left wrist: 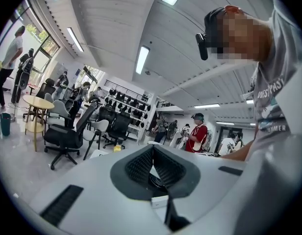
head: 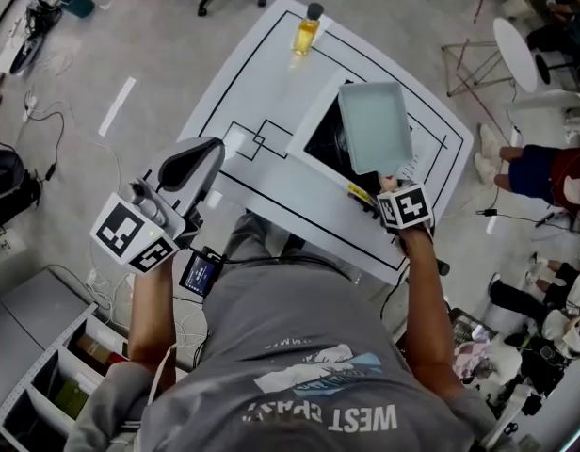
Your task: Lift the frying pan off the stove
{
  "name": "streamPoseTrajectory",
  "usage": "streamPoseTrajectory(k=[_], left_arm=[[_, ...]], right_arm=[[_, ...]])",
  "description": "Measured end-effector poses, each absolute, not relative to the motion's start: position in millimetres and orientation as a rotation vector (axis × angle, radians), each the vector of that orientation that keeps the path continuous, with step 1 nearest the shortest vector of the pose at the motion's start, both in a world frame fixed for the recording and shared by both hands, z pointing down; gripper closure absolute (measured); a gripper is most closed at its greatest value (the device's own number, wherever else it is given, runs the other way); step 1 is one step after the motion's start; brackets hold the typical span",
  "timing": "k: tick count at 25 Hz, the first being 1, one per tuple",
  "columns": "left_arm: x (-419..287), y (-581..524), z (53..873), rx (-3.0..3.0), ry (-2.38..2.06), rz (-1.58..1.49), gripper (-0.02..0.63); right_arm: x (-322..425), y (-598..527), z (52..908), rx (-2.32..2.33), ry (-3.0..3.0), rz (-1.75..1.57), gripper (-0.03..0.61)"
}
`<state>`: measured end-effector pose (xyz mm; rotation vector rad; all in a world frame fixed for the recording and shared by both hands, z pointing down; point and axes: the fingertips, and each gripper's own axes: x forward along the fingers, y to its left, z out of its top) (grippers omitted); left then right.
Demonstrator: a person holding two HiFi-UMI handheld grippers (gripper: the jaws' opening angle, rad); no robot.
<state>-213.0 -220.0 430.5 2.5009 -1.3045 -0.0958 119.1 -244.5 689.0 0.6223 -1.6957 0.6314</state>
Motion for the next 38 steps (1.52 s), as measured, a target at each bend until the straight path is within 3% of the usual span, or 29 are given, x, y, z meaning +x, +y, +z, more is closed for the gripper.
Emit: streamPoseTrajectory(k=[13, 25, 38], left_arm=[[-207, -212, 455, 2.478, -1.313, -0.103, 0.618], [-192, -199, 418, 2.577, -1.313, -0.037, 0.618], [-174, -200, 403, 2.585, -1.33, -0.037, 0.618]], right_arm=[[119, -244, 705, 0.65, -1.71, 0.711, 0.45], [123, -221, 685, 0.69, -1.798, 0.777, 0.459], [146, -245, 590, 0.828, -1.984, 0.809, 0.459]])
